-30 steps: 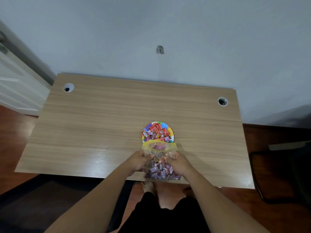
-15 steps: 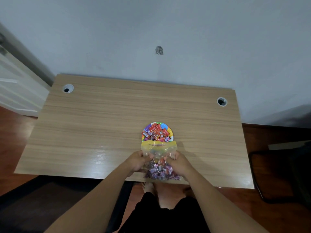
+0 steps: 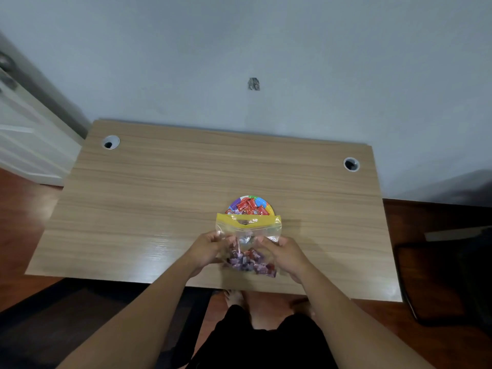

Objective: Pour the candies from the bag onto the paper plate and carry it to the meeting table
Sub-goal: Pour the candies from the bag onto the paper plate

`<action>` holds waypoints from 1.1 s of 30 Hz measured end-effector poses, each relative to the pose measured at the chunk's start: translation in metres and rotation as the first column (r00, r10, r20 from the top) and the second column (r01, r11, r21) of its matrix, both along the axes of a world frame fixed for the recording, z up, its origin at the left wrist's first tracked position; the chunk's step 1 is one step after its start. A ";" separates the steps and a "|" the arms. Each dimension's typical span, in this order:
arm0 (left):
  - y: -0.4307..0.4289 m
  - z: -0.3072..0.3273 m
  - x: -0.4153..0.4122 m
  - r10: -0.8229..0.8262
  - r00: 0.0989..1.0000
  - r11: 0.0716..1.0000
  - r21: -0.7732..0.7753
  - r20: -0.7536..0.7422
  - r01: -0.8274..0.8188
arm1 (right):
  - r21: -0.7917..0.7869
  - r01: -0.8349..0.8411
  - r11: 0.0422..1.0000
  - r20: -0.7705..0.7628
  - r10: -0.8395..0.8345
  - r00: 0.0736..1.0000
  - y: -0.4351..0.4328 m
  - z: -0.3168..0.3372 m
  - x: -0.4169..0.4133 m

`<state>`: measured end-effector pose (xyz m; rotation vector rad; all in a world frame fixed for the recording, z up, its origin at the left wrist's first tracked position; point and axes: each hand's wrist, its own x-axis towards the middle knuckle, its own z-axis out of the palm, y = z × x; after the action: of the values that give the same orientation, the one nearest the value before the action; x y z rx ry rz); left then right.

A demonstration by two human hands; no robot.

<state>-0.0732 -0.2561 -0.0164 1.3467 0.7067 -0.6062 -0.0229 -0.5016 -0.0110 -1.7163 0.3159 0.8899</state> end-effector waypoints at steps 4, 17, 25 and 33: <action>0.018 0.004 0.003 0.027 0.998 1.000 0.006 0.058 -0.027 | -0.022 -0.045 0.999 -0.005 0.045 0.999 0.006 0.007 0.013; 0.000 -0.003 0.002 -0.085 0.995 0.995 0.043 -0.043 0.087 | 0.065 0.051 0.997 -0.162 -0.040 0.986 0.006 -0.005 -0.002; -0.025 -0.006 0.014 -0.091 0.993 0.988 0.119 -0.080 0.101 | 0.015 0.135 0.991 -0.230 -0.128 0.965 0.007 -0.011 -0.008; -0.026 0.000 0.014 -0.100 0.993 0.988 0.110 -0.057 0.106 | -0.020 0.132 0.991 -0.234 -0.133 0.963 -0.002 -0.010 -0.007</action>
<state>-0.0596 -0.2819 -0.0163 1.4839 0.7254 -0.6941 -0.0296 -0.5035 -0.0214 -1.5750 0.5846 0.9952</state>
